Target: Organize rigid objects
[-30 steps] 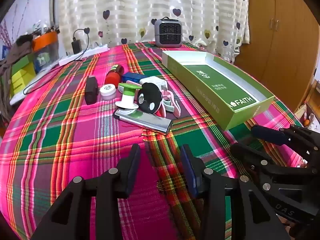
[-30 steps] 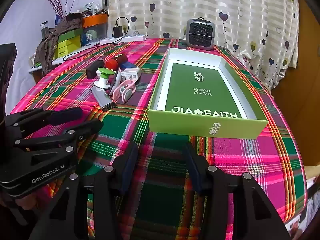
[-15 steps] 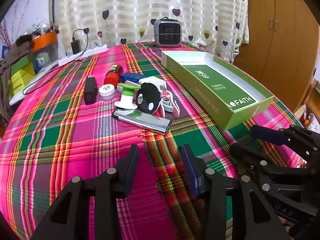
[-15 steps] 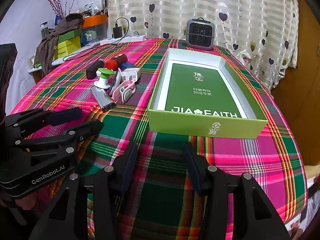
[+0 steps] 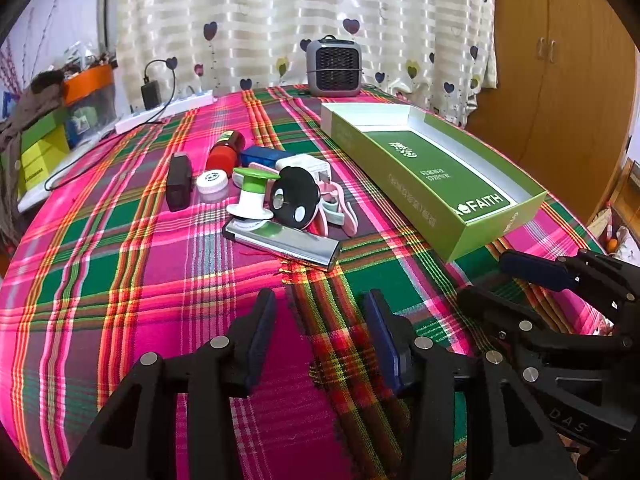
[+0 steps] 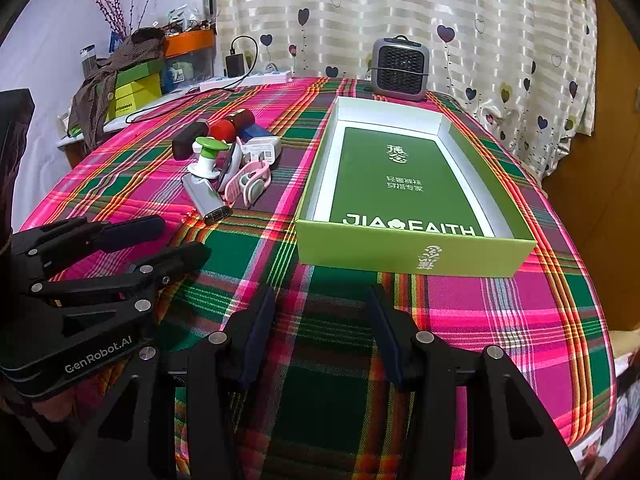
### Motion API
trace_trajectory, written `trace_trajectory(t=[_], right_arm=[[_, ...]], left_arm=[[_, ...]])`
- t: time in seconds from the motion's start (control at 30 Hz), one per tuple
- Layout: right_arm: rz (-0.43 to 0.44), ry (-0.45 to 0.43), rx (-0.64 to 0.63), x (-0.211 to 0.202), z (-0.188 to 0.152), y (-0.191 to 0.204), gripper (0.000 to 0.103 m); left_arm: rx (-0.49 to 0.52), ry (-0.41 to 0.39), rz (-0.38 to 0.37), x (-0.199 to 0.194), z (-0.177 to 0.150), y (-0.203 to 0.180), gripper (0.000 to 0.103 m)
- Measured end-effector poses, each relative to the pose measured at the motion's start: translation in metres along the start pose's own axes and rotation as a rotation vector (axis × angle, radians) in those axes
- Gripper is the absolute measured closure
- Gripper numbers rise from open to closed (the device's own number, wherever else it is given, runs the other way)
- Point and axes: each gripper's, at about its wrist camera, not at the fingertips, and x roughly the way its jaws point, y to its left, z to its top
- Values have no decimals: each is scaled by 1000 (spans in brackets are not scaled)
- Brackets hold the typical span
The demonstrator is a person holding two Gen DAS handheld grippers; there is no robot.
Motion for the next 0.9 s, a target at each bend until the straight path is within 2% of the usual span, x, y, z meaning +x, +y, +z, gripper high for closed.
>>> trace_trajectory(t=[0.9], right_arm=[[1,1,4,1,2,0,54]], left_arm=[[1,4,0,0,0,-1,56]])
